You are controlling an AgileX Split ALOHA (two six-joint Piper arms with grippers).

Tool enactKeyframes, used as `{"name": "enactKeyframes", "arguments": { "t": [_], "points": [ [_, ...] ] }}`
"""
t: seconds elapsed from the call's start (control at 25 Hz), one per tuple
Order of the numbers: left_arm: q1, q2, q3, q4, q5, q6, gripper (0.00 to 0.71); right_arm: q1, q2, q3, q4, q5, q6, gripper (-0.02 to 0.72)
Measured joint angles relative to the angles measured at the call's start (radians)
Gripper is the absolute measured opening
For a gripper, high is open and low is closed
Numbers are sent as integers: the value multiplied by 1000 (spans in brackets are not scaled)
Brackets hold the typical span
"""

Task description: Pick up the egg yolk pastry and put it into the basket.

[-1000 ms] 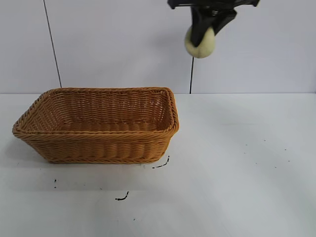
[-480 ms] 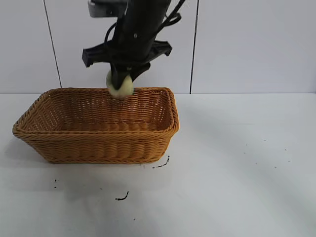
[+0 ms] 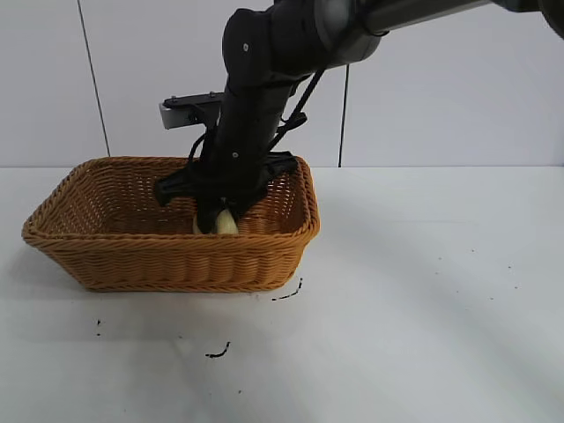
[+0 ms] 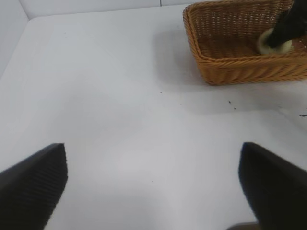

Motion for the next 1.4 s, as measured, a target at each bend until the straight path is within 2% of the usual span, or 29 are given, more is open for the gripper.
{"name": "enactKeyframes", "arguments": {
  "t": [0.08,0.2,0.44,0.68,0.96,1.04,1.16,1.4],
  "points": [
    [0,0,0,0,0,0,697,0,-13,0,0,21,0,521],
    [0,0,0,0,0,0,697,0,-60,0,-6,50,0,573],
    [0,0,0,0,0,0,697,-12,-225,0,-17,120,0,583],
    [0,0,0,0,0,0,697,-96,-292,-2,-30,170,18,583],
    [0,0,0,0,0,0,697,-304,-293,-2,-80,215,19,583],
    [0,0,0,0,0,0,697,-336,-293,-2,-81,221,19,583],
    [0,0,0,0,0,0,697,-486,-293,-2,-88,257,19,583],
    [0,0,0,0,0,0,697,-620,-293,-2,-84,322,27,582]
  ]
}}
